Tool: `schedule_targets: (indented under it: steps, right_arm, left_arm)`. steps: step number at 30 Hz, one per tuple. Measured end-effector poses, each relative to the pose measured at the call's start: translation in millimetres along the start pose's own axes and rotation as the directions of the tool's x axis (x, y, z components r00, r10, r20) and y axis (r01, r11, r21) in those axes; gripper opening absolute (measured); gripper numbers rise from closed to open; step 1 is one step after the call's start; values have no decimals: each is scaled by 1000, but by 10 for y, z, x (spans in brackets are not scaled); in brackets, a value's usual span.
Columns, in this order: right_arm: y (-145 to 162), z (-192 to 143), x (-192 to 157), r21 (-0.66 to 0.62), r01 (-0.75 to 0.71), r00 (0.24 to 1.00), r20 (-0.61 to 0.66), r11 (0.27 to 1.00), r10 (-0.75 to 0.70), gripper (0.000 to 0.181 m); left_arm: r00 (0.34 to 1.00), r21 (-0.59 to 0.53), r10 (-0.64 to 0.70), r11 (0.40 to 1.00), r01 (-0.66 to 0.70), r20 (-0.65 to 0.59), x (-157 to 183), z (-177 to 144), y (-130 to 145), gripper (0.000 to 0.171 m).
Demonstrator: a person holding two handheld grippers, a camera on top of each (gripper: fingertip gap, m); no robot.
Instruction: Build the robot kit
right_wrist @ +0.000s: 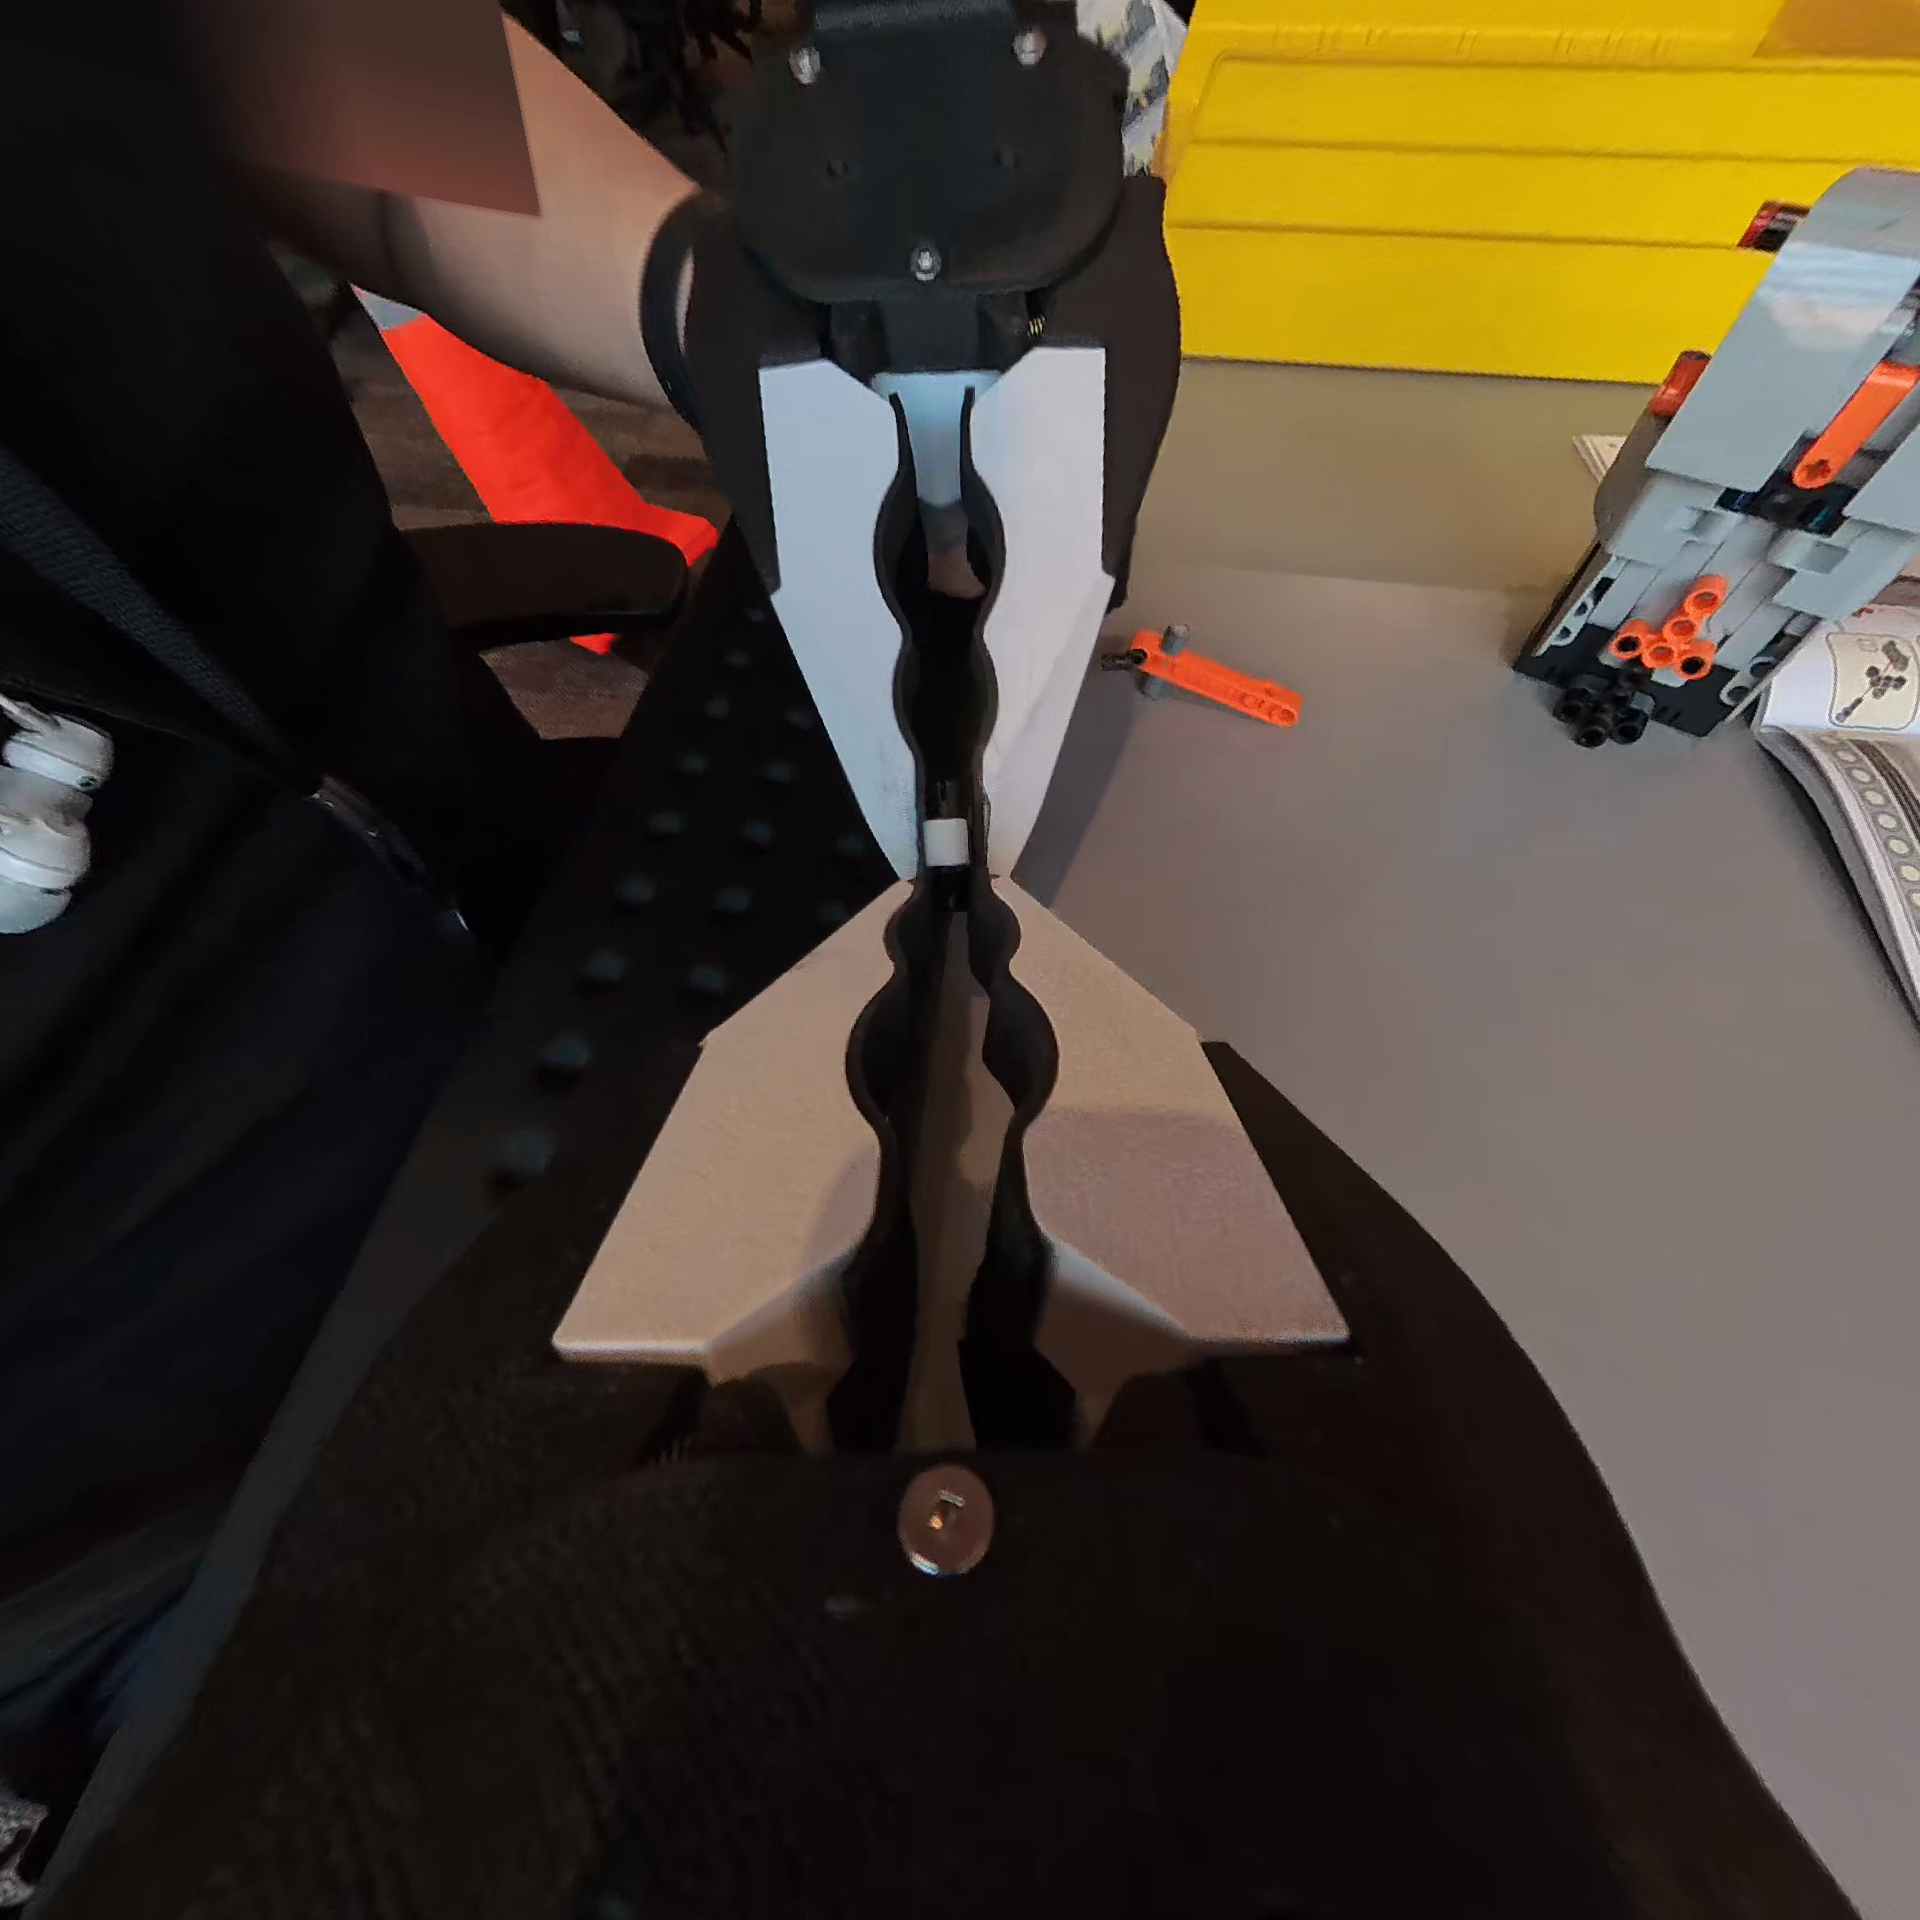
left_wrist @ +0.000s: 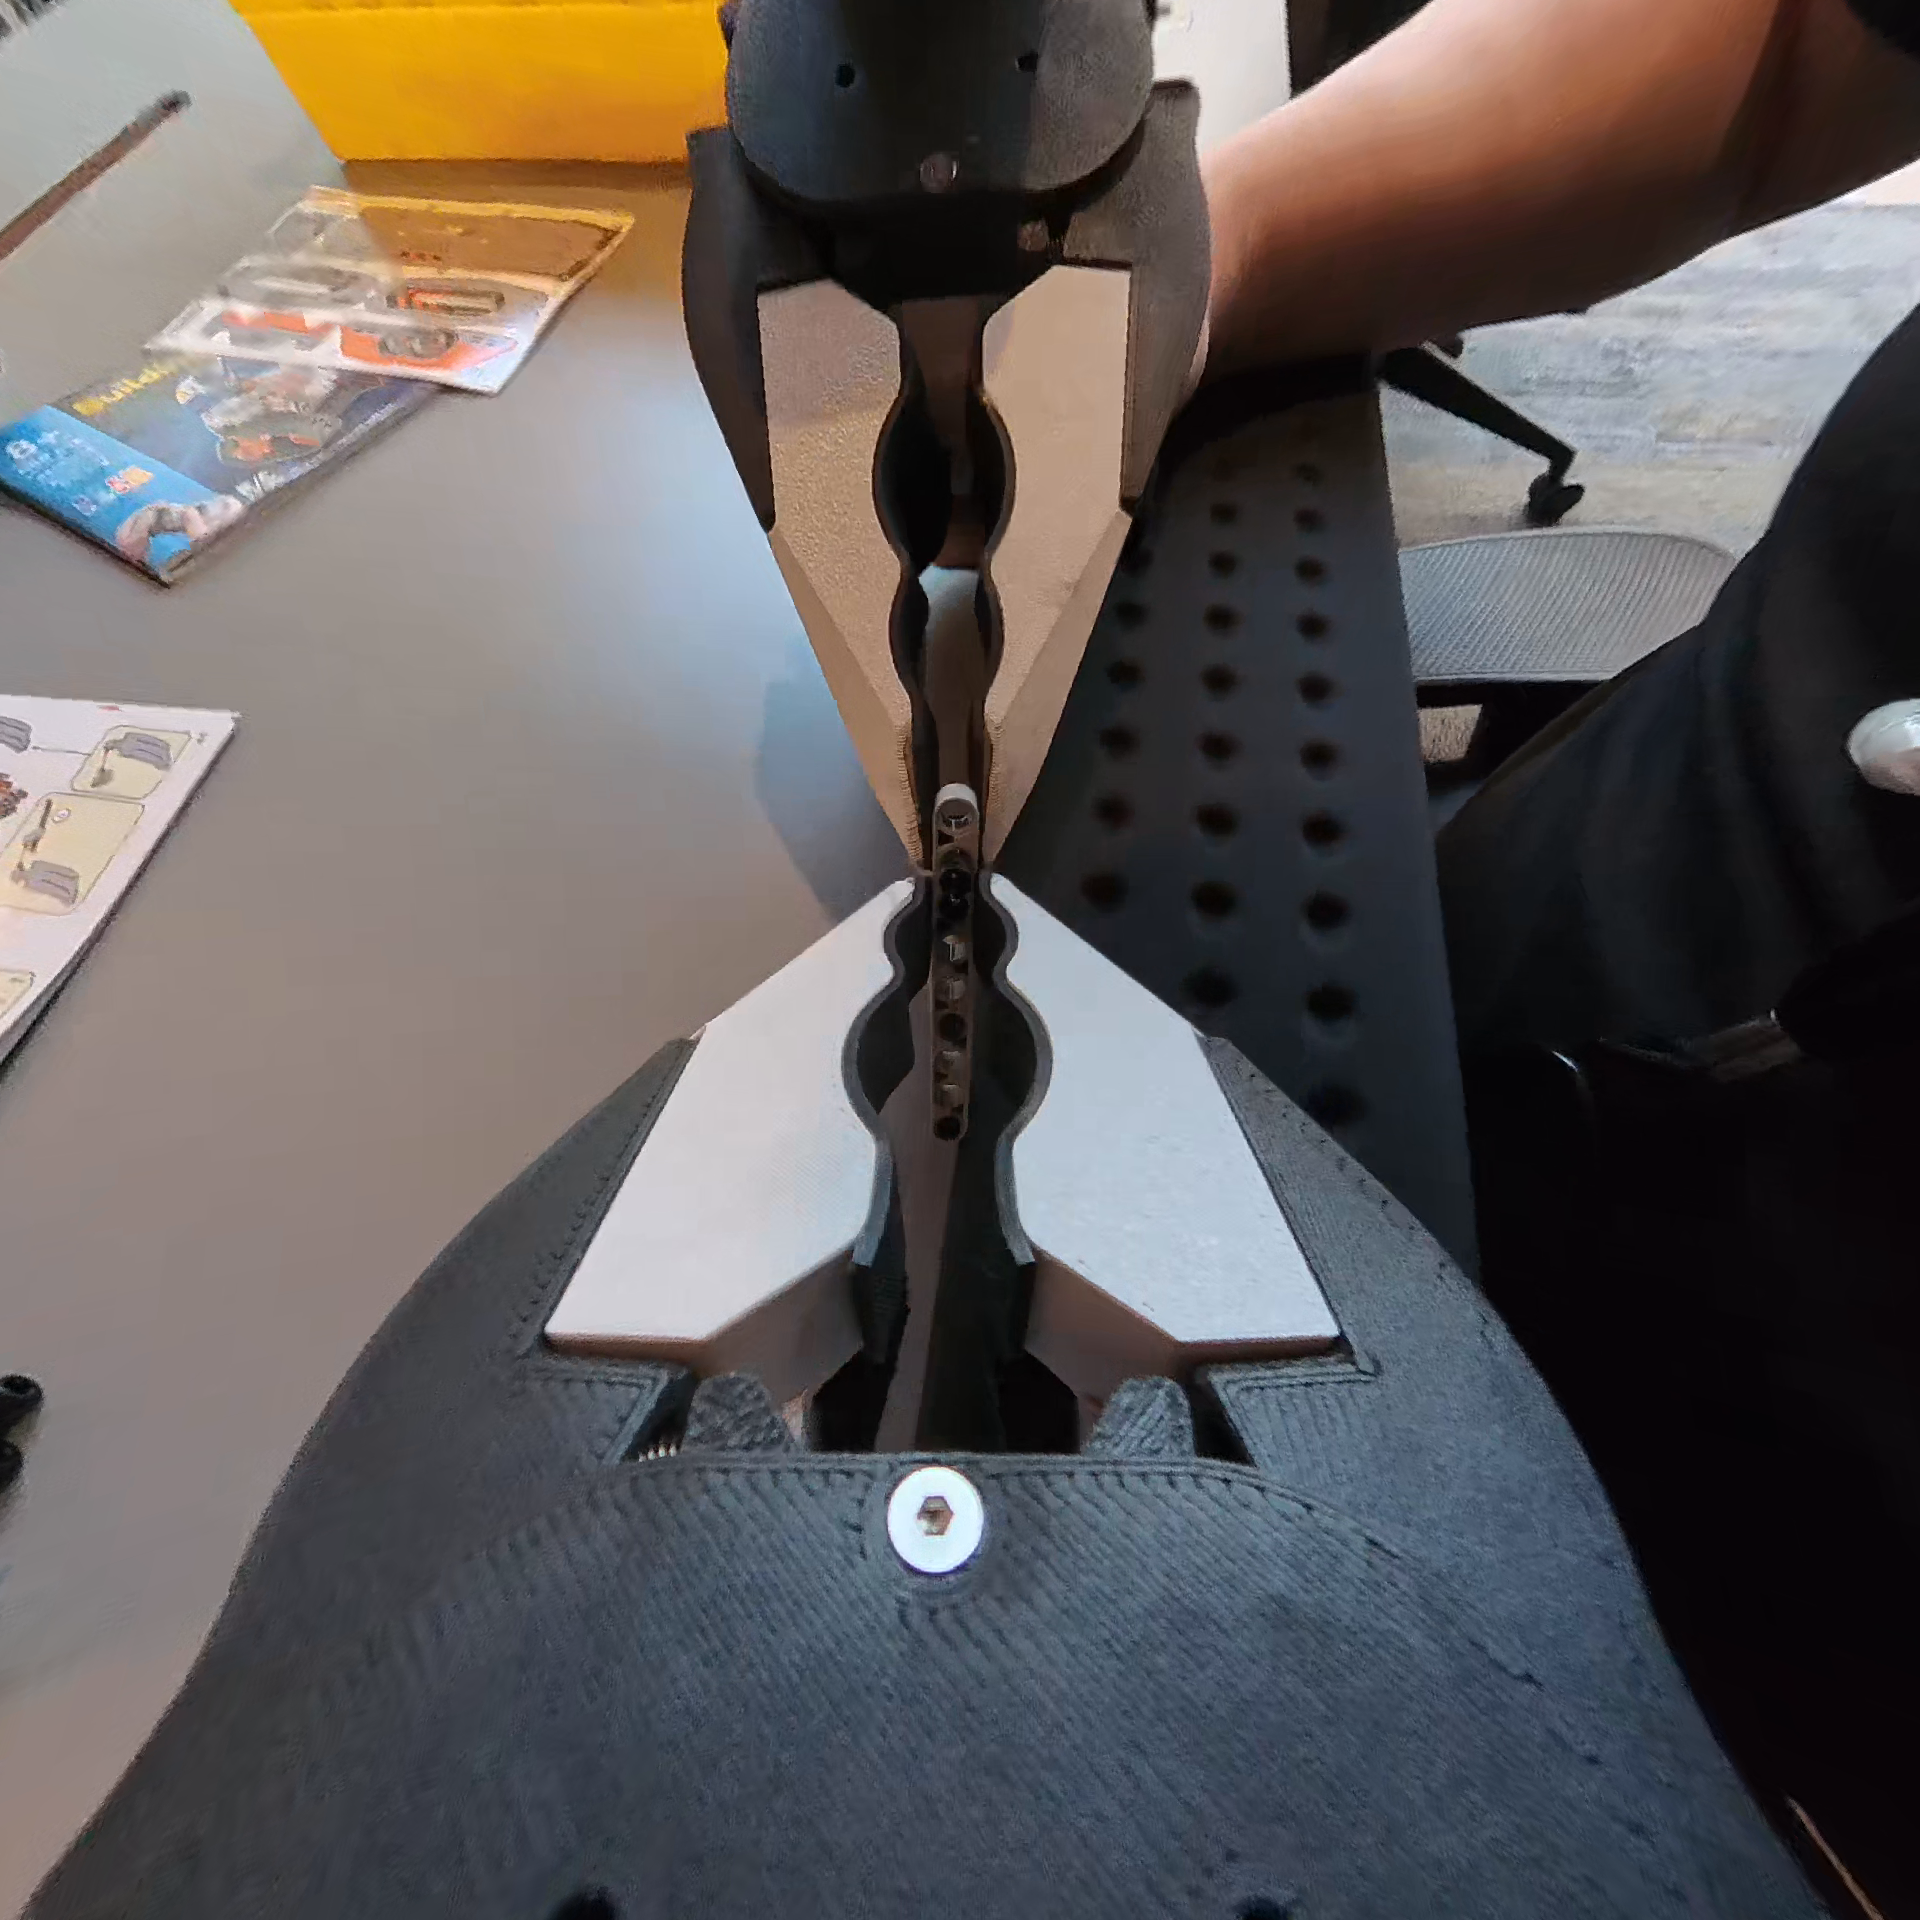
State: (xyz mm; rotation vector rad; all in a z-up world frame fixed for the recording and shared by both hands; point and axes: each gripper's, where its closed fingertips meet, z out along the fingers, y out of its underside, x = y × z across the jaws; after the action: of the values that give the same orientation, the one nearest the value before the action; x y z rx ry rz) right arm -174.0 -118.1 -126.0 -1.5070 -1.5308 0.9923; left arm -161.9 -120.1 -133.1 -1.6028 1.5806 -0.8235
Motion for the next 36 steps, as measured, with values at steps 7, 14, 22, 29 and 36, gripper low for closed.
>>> schedule_targets:
  steps: [7,14,22,29,36]
  right_arm:
    - [-2,49,41,-118,88,993,-74,989,-97,5]
    - [-59,115,73,-268,139,982,-85,953,-167,5]
    - [-51,129,45,-217,106,989,-80,970,-126,5]
    - [-58,100,-27,-107,122,988,-84,987,-131,5]
    - [-39,68,-48,-49,78,994,-78,996,-82,4]
  left_arm:
    - [994,-56,62,997,-57,91,-36,-44,33,8]
    - [977,-55,158,987,-152,141,-36,-185,-66,8]
    - [949,-113,292,954,-278,123,-22,-195,-26,6]
    - [957,-105,275,958,-266,89,35,-247,-6,6]
    - [954,-118,288,953,-277,79,54,-228,-13,7]
